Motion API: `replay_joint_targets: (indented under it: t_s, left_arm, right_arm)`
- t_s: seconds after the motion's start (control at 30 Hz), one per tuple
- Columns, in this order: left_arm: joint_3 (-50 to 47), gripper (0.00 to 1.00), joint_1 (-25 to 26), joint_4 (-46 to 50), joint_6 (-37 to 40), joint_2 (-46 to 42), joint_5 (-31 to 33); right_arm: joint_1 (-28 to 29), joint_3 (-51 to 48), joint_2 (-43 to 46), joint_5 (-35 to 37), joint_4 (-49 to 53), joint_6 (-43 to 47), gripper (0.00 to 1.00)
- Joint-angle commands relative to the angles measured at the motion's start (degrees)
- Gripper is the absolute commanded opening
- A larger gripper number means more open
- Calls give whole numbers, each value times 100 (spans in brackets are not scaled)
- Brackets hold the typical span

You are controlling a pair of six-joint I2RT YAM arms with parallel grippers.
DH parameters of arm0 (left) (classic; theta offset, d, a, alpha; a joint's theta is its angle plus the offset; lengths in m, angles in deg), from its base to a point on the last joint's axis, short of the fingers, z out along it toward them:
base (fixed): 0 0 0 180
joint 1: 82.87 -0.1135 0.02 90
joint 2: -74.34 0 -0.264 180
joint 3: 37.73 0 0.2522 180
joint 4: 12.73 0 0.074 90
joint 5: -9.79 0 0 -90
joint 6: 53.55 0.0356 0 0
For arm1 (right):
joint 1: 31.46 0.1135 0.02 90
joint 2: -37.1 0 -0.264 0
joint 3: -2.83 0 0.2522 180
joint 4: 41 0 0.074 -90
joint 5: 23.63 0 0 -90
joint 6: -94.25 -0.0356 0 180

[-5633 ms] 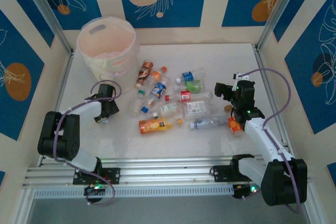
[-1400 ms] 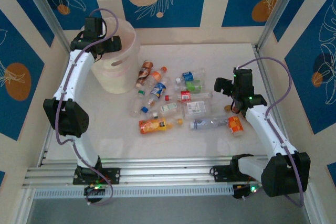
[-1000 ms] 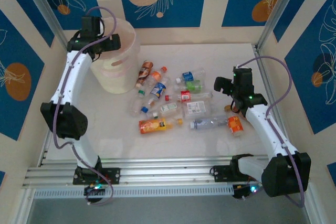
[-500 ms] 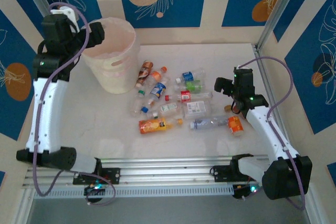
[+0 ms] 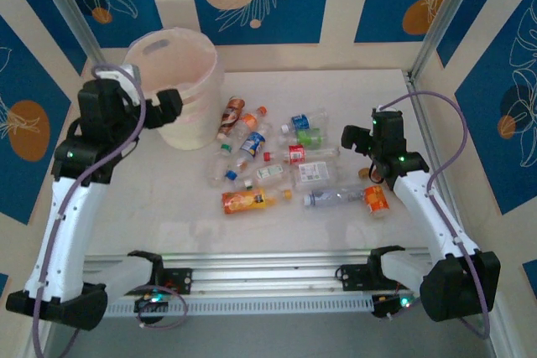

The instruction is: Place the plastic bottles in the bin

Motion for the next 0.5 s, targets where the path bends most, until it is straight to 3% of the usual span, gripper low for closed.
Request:
replay_joint_targets:
  t_s: [0.0,0.17,0.47]
  left_arm:
    - [-479,99,452,127,-177,-280,-103]
    - [-1230,99,1219,160,-349,-481,185]
    - [-2689,99,1662,-555,-210,-415,-219]
  right_arm:
    - [54,116,159,-21,106,-114,99]
    - [104,133,177,30,242,-128,99]
    - [166,164,210,139,438,-155,99]
